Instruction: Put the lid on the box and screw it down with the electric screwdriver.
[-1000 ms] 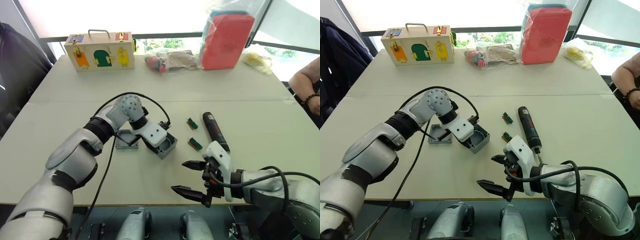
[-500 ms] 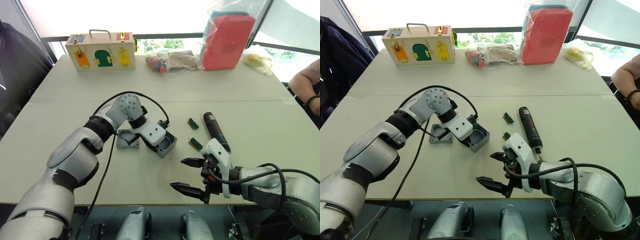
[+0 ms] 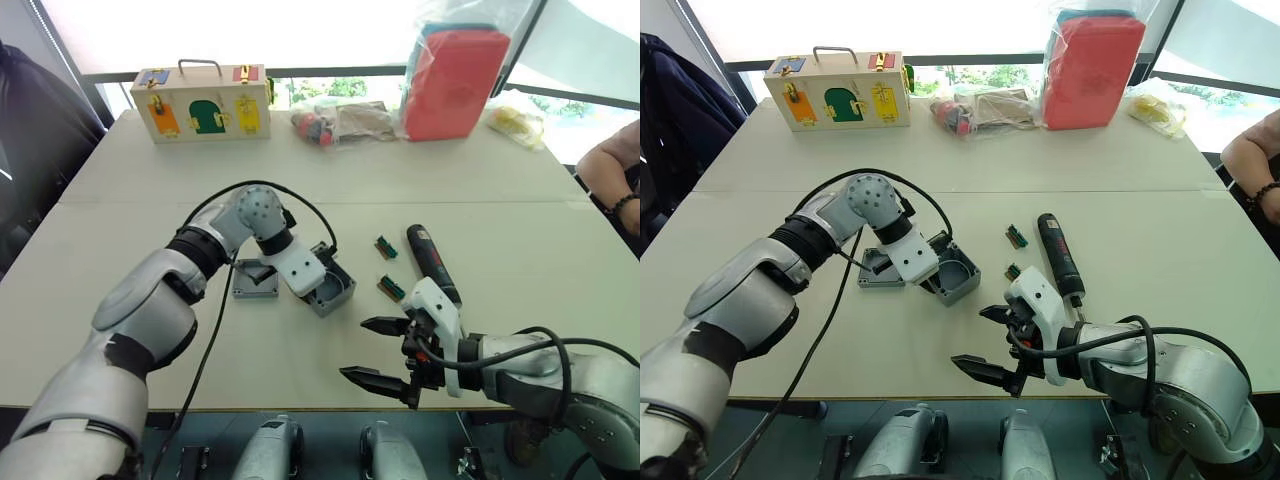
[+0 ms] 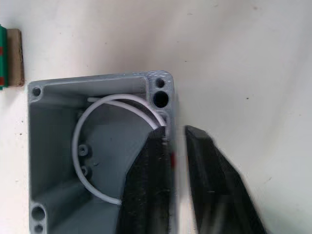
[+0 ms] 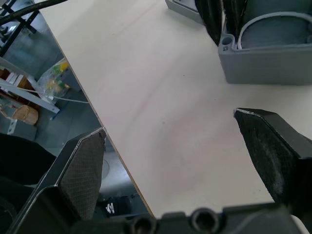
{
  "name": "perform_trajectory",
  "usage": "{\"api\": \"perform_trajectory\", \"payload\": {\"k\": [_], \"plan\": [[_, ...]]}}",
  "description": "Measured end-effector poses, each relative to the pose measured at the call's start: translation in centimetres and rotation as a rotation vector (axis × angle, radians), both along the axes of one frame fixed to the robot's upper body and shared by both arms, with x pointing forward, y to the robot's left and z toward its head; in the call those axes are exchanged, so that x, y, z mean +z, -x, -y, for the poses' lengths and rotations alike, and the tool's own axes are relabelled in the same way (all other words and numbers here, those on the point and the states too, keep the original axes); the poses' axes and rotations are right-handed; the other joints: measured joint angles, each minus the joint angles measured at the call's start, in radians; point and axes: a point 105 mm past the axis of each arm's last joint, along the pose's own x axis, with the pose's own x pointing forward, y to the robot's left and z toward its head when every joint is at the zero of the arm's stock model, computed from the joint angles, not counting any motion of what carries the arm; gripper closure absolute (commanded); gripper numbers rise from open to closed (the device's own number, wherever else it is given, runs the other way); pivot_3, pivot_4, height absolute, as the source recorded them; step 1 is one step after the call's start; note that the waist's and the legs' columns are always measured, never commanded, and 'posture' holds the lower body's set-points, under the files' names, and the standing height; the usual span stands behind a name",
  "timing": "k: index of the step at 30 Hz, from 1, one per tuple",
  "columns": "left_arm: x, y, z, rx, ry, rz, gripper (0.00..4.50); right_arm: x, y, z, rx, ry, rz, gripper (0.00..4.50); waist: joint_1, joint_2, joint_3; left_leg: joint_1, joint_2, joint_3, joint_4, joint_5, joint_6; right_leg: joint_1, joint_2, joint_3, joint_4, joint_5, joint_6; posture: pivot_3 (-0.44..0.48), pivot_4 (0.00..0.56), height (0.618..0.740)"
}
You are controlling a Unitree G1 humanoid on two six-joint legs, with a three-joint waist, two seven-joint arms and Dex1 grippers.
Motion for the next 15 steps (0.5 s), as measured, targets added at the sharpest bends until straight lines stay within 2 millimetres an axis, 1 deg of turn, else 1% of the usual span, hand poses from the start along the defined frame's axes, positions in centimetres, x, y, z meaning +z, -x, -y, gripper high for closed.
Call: {"api": "perform_trajectory", "payload": {"k": [1,2,4,6,8,10,12,14,15], "plan": [[0.1,0.0,0.0,0.005,0.003,-0.007,2.40,0.0,0.0,0.0,0.000,0.000,-0.001,0.00,0.000,0.000,0.000,0.000,0.000,0.000,0.000,0.000,0.000,0.000,0.000,0.000,0.000,0.000,0.000,0.000,0.150,0.740],[0.1,0.1,0.0,0.005,0.006,-0.008,1.92,0.0,0.0,0.0,0.001,-0.001,-0.002,0.00,0.001,0.000,0.000,0.000,0.000,0.000,0.000,0.000,0.000,0.000,0.000,0.000,0.000,0.000,0.000,0.000,0.150,0.740],[0.2,0.0,-0.1,0.013,0.007,-0.010,1.92,0.0,0.0,0.0,0.004,-0.002,-0.005,0.00,0.001,0.000,0.000,0.000,0.000,0.000,0.000,0.000,0.000,0.000,0.000,0.000,0.000,0.000,0.000,0.000,0.150,0.740],[0.7,-0.2,-0.9,0.054,0.004,-0.012,1.92,0.0,0.0,0.1,0.016,0.001,-0.009,0.00,-0.001,0.000,0.000,0.000,0.000,0.000,0.001,0.000,0.000,0.000,0.000,0.000,0.000,0.000,0.000,0.000,0.150,0.740],[2.7,-0.4,-2.2,0.139,0.028,-0.021,1.92,0.2,0.1,0.3,0.042,0.021,-0.009,0.00,-0.006,0.000,0.000,-0.001,0.000,0.000,0.000,0.000,0.000,-0.002,0.001,0.000,0.001,0.000,0.000,0.000,0.150,0.740],[5.7,-0.4,-3.1,0.218,0.078,-0.025,1.92,0.6,0.2,0.3,0.074,0.019,-0.012,0.00,-0.007,0.000,0.001,-0.001,0.001,0.000,0.000,0.000,0.000,-0.002,0.001,0.000,0.000,0.000,0.000,0.000,0.150,0.740],[8.5,0.3,-4.5,0.321,0.152,-0.073,1.92,2.0,0.3,0.3,0.124,-0.007,0.009,0.00,-0.012,0.001,0.001,-0.001,0.001,0.000,0.000,0.000,0.000,-0.002,0.001,0.001,0.000,0.000,0.000,0.000,0.150,0.740],[10.8,0.7,-6.3,0.457,0.220,-0.128,1.92,3.7,0.1,0.3,0.167,-0.024,0.050,0.00,-0.022,0.001,0.001,-0.001,0.001,0.000,0.000,0.000,0.000,-0.001,0.001,0.001,0.000,0.000,0.001,0.000,0.150,0.740],[11.5,0.7,-6.9,0.516,0.244,-0.148,1.92,4.4,-0.1,0.3,0.179,-0.036,0.067,0.00,-0.021,0.001,0.001,0.000,0.001,-0.001,0.000,0.000,0.000,0.000,0.001,0.000,0.000,-0.001,0.001,0.000,0.150,0.740]]}}
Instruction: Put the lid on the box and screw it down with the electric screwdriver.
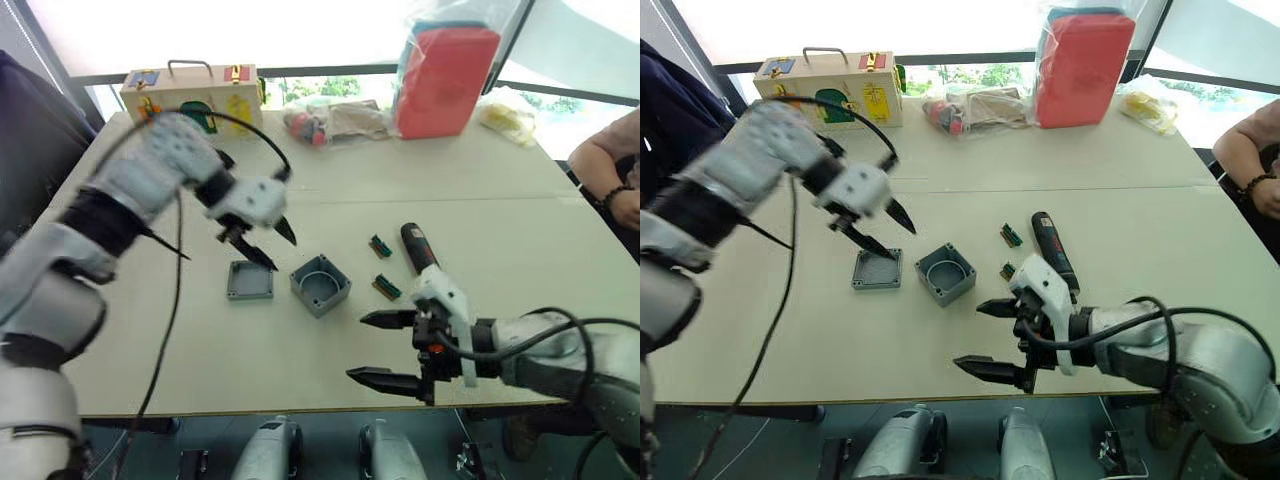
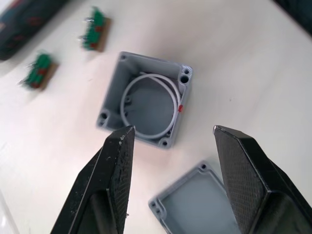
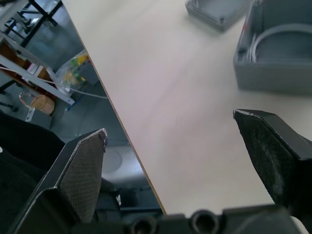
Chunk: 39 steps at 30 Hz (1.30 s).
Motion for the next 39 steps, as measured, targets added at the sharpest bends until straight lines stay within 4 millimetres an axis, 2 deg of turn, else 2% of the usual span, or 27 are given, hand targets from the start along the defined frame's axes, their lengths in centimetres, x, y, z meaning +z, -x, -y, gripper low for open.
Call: {"api": "perform_trajectory", "payload": {"k": [3,6,10,12,15,17,22,32,39], "plan": [[0.9,-0.1,-1.4,0.224,0.101,-0.083,1.92,1.8,-1.0,-0.5,0.029,-0.038,0.059,0.00,0.002,0.000,0.000,0.001,-0.001,0.000,0.001,0.000,0.000,0.001,0.000,0.000,0.000,-0.001,0.001,0.000,0.150,0.740],[-0.2,-1.5,-2.4,0.568,0.206,-0.133,1.92,3.6,-3.3,-1.4,0.025,-0.049,0.197,0.00,-0.002,0.000,0.000,0.001,-0.001,0.000,0.001,0.000,0.000,0.000,0.000,0.001,0.002,-0.002,0.003,0.000,0.150,0.740],[-3.2,-2.2,-4.5,1.028,0.201,-0.188,1.92,2.8,-5.2,-2.4,0.035,0.015,0.277,0.00,-0.002,-0.001,0.000,0.000,-0.001,-0.001,0.000,0.000,0.000,-0.001,0.000,0.001,0.003,-0.003,0.004,0.000,0.150,0.740],[-4.4,-1.7,-4.8,1.178,0.212,-0.236,1.92,2.2,-5.6,-3.0,0.058,0.044,0.307,0.00,-0.004,-0.001,0.000,0.000,-0.002,0.000,0.001,0.000,0.000,-0.001,0.000,0.002,0.004,-0.003,0.004,0.000,0.150,0.740],[-6.3,-0.8,-5.0,1.311,0.223,-0.314,1.92,2.2,-6.0,-4.1,0.092,0.057,0.362,0.00,-0.004,-0.001,0.000,0.000,-0.002,0.000,0.001,0.001,-0.002,-0.001,-0.001,0.002,0.004,-0.003,0.004,0.000,0.150,0.740],[-7.6,-0.5,-5.8,1.388,0.224,-0.336,1.92,2.2,-6.0,-4.4,0.108,0.066,0.382,0.00,-0.001,-0.001,0.000,0.000,-0.002,-0.001,0.000,0.004,-0.008,-0.002,0.000,0.002,0.005,-0.003,0.004,0.000,0.150,0.740],[-8.8,-1.0,-7.0,1.523,0.272,-0.310,1.92,1.4,-5.9,-5.2,0.145,0.085,0.382,0.00,0.011,-0.001,0.000,0.001,-0.003,-0.001,0.000,0.005,-0.011,-0.002,-0.002,0.003,0.005,-0.002,0.003,0.000,0.150,0.740],[-10.7,-1.6,-6.3,1.607,0.285,-0.373,1.92,0.1,-5.9,-5.1,0.125,0.090,0.353,0.00,0.021,-0.002,0.000,0.001,-0.004,-0.001,-0.001,0.006,-0.013,-0.003,-0.003,0.003,0.006,-0.002,0.003,0.000,0.150,0.740],[-12.2,-2.0,-5.4,1.624,0.196,-0.376,1.92,0.0,-5.9,-5.5,0.095,0.066,0.350,0.00,0.024,-0.002,0.000,0.001,-0.004,-0.002,-0.001,0.006,-0.014,-0.003,-0.003,0.003,0.005,-0.002,0.003,0.000,0.150,0.740]]}}
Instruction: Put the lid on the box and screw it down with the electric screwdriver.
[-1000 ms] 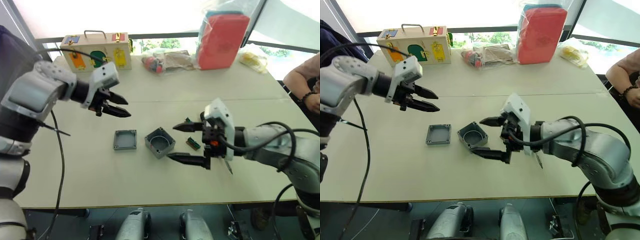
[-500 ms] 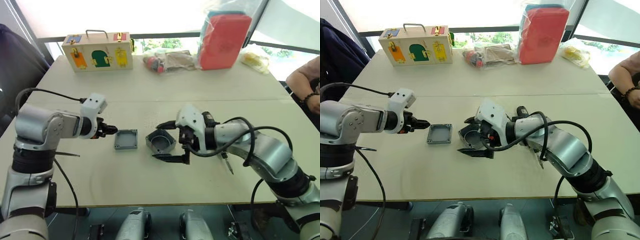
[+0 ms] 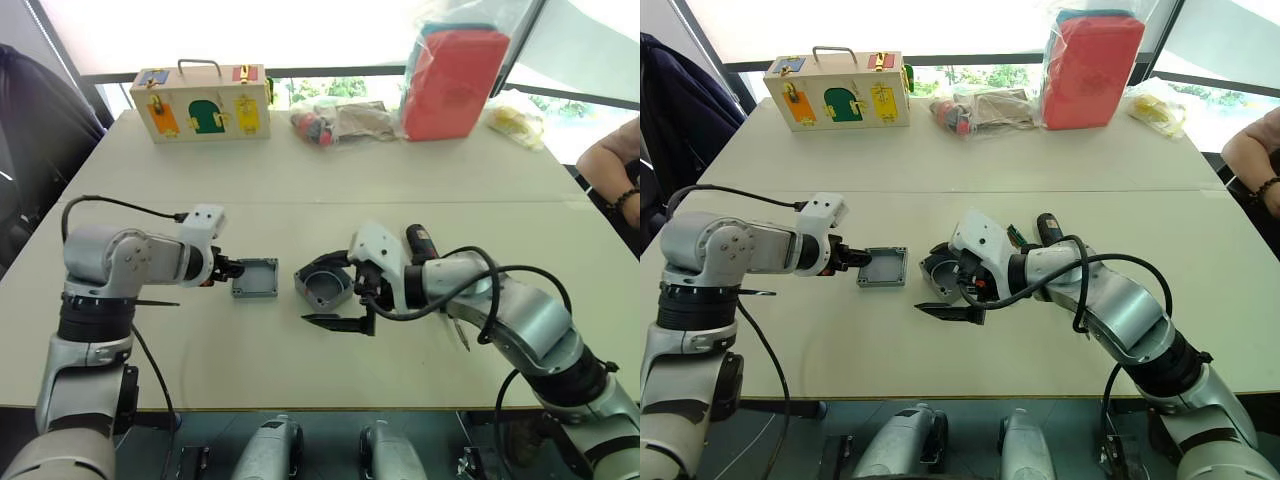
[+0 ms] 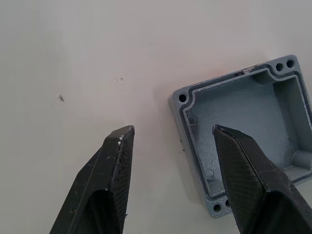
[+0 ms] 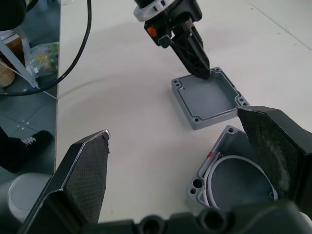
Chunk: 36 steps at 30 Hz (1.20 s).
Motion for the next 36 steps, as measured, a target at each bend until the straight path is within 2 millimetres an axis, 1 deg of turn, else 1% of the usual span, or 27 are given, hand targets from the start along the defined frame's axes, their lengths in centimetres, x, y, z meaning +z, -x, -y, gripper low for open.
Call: {"api": "perform_trajectory", "payload": {"k": [4,7,8,10,11,13,16,21,22,24,25,27,28,29,31,33,36], "plan": [[-0.1,-0.4,0.5,-0.004,-0.032,-0.011,1.92,-0.1,-0.1,0.1,-0.020,-0.001,0.001,0.00,-0.003,0.000,0.000,0.000,0.000,0.000,0.000,0.000,0.000,0.000,0.000,0.000,0.000,0.000,0.000,0.000,0.150,0.740],[-0.2,-0.8,0.7,-0.003,-0.054,-0.013,2.60,-0.3,-0.2,0.5,-0.055,-0.003,-0.006,0.00,-0.001,0.001,-0.001,0.000,0.000,0.000,0.000,0.000,0.000,0.000,0.000,0.000,0.000,0.000,0.000,0.000,0.150,0.740],[-0.2,-0.8,0.8,-0.005,-0.058,-0.012,3.04,-0.3,-0.2,0.5,-0.059,-0.002,-0.005,0.00,-0.002,0.001,-0.001,0.001,0.000,0.000,0.000,0.000,0.000,0.001,0.000,0.000,0.000,0.000,0.000,0.000,0.150,0.740],[-0.3,-0.8,1.1,-0.016,-0.066,-0.012,3.69,-0.3,-0.2,0.6,-0.070,-0.003,-0.003,0.00,-0.002,0.001,-0.002,0.002,0.000,0.000,0.000,0.000,0.000,0.002,0.000,0.000,0.000,0.000,0.000,0.000,0.150,0.740],[-0.4,-0.9,1.1,-0.012,-0.076,-0.010,4.09,-0.1,-0.3,0.8,-0.082,-0.008,0.001,0.00,-0.002,0.002,-0.003,0.002,0.000,0.000,0.000,0.000,0.000,0.002,0.000,0.000,0.000,0.000,0.000,0.000,0.150,0.740],[-0.5,-0.9,0.9,-0.005,-0.082,-0.012,4.47,0.1,-0.4,1.1,-0.099,-0.011,0.008,0.00,-0.001,0.002,-0.003,0.002,0.000,0.000,0.000,0.000,0.000,0.002,0.000,0.000,0.000,0.000,0.000,0.000,0.150,0.740],[-0.8,-0.8,1.0,0.001,-0.083,-0.005,4.47,0.0,-0.6,1.5,-0.117,-0.010,0.001,0.00,0.000,0.003,-0.005,0.003,0.000,0.000,0.000,0.000,0.000,0.003,0.000,0.000,0.000,0.000,0.000,0.000,0.150,0.740],[-0.5,-0.8,0.6,0.048,-0.044,0.036,4.47,0.2,-1.0,2.6,-0.157,-0.027,-0.020,0.00,-0.001,0.003,-0.006,0.003,0.000,0.000,-0.001,0.000,0.000,0.003,0.000,0.000,0.000,0.000,0.000,0.000,0.150,0.740],[-0.6,-0.9,0.5,0.054,-0.037,0.047,4.47,0.4,-1.2,2.7,-0.166,-0.051,-0.038,0.00,-0.002,0.003,-0.006,0.003,0.000,0.000,-0.001,0.000,0.000,0.003,0.000,0.000,0.000,0.000,0.000,0.000,0.150,0.740],[-0.2,-1.4,0.0,0.070,-0.019,0.112,4.47,1.3,-1.6,2.6,-0.184,-0.155,-0.098,0.00,-0.003,0.002,-0.005,0.003,0.001,0.000,-0.001,0.000,-0.001,0.002,0.000,0.000,0.000,0.000,0.000,0.000,0.150,0.740],[0.3,-1.8,-0.5,0.079,-0.012,0.168,4.47,1.9,-2.0,2.5,-0.197,-0.212,-0.120,0.00,-0.005,0.001,-0.005,0.002,0.001,0.000,-0.002,0.001,-0.002,0.000,0.000,0.001,0.000,0.001,-0.001,0.000,0.150,0.740],[2.7,-2.9,-1.2,0.072,0.036,0.333,4.47,3.4,-3.5,2.5,-0.248,-0.321,-0.171,0.00,-0.006,0.001,-0.004,0.000,0.001,0.000,-0.004,0.001,-0.003,-0.002,0.000,0.001,0.000,0.002,-0.003,0.000,0.150,0.740],[5.0,-3.4,-1.3,0.052,0.078,0.465,4.47,4.1,-4.4,2.8,-0.285,-0.368,-0.198,0.00,-0.005,0.001,-0.004,0.000,0.001,0.000,-0.006,0.002,-0.003,-0.003,0.000,0.001,-0.003,0.002,-0.003,0.000,0.150,0.740],[6.9,-3.6,-1.2,0.033,0.103,0.562,4.47,4.7,-4.9,3.0,-0.302,-0.394,-0.211,0.00,-0.001,0.001,-0.004,0.000,0.001,0.000,-0.009,0.002,-0.004,-0.003,-0.001,0.000,-0.005,0.002,-0.003,0.000,0.150,0.740],[9.1,-3.8,-1.3,0.018,0.155,0.686,4.47,5.3,-5.9,2.5,-0.316,-0.442,-0.262,0.00,-0.002,0.001,-0.004,0.000,0.000,0.001,-0.012,0.002,-0.004,-0.003,-0.001,0.001,-0.006,0.002,-0.004,0.000,0.150,0.740],[10.1,-4.0,-0.2,-0.025,0.210,0.761,4.47,5.6,-6.9,1.8,-0.328,-0.472,-0.317,0.00,-0.003,0.001,-0.004,0.001,-0.001,0.001,-0.012,0.002,-0.004,-0.003,-0.001,0.000,-0.006,0.002,-0.004,0.000,0.150,0.740],[10.5,-4.2,1.7,-0.087,0.279,0.815,4.47,5.9,-8.0,0.6,-0.331,-0.507,-0.382,0.00,-0.005,0.001,-0.004,0.000,0.000,0.002,-0.013,0.003,-0.005,-0.004,-0.001,0.000,-0.005,0.002,-0.004,0.000,0.150,0.740]]}}
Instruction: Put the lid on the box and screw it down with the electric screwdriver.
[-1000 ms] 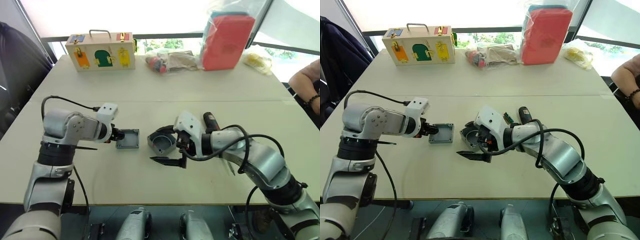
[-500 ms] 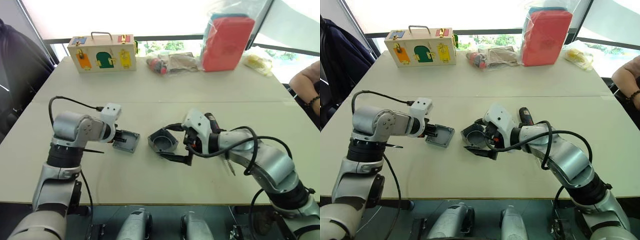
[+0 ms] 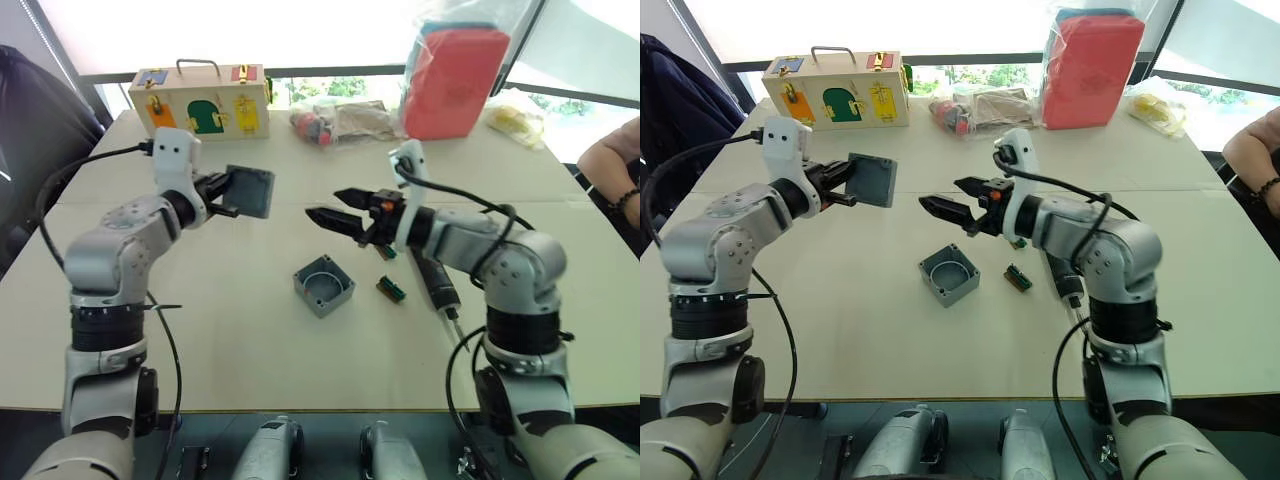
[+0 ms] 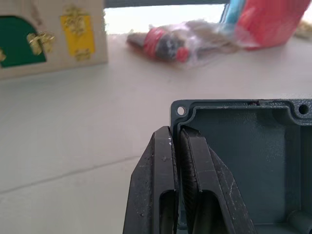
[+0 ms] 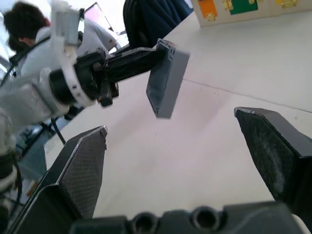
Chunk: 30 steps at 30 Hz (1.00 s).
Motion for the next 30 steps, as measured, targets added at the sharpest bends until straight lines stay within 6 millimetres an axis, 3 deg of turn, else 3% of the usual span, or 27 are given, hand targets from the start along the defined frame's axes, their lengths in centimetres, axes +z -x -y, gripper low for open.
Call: {"api": "perform_trajectory", "payload": {"k": [8,18,22,25,29,30], "plan": [[1.6,-0.2,3.2,-0.109,0.056,0.106,4.47,-0.6,-1.4,-0.8,-0.019,-0.056,-0.100,0.00,-0.004,0.000,0.000,0.000,0.000,0.001,-0.001,0.001,-0.001,-0.001,0.001,0.000,0.001,0.000,0.000,0.000,0.150,0.740],[1.7,0.1,4.1,-0.157,0.072,0.110,4.47,0.2,-1.8,-0.4,-0.057,-0.144,-0.118,0.00,-0.023,0.000,0.000,0.000,0.001,0.001,-0.002,0.001,-0.001,-0.002,0.001,0.001,0.002,0.000,0.000,0.000,0.150,0.740],[1.7,0.1,4.2,-0.165,0.077,0.108,4.50,0.2,-1.7,-0.4,-0.054,-0.151,-0.121,0.93,-0.024,0.000,0.000,0.000,0.001,0.001,-0.002,0.001,-0.001,-0.002,0.002,0.001,0.002,0.000,0.000,0.000,0.150,0.740],[1.6,0.2,4.2,-0.174,0.079,0.103,4.50,0.2,-1.6,-0.7,-0.047,-0.158,-0.125,1.97,-0.024,0.000,0.000,0.000,0.001,0.001,-0.002,0.001,-0.001,-0.002,0.002,0.001,0.002,0.000,0.000,0.000,0.150,0.740],[1.7,0.3,4.4,-0.190,0.088,0.104,4.50,0.0,-1.7,-0.6,-0.052,-0.171,-0.135,3.73,-0.023,0.000,0.000,0.000,0.001,0.001,-0.002,0.001,-0.001,-0.002,0.002,0.001,0.002,0.000,0.000,0.000,0.150,0.740],[1.8,0.4,4.4,-0.192,0.088,0.108,4.50,-0.1,-1.7,-0.5,-0.056,-0.172,-0.137,3.95,-0.023,0.000,0.000,0.000,0.001,0.001,-0.002,0.001,-0.001,-0.002,0.002,0.001,0.002,0.000,0.000,0.000,0.150,0.740]]}}
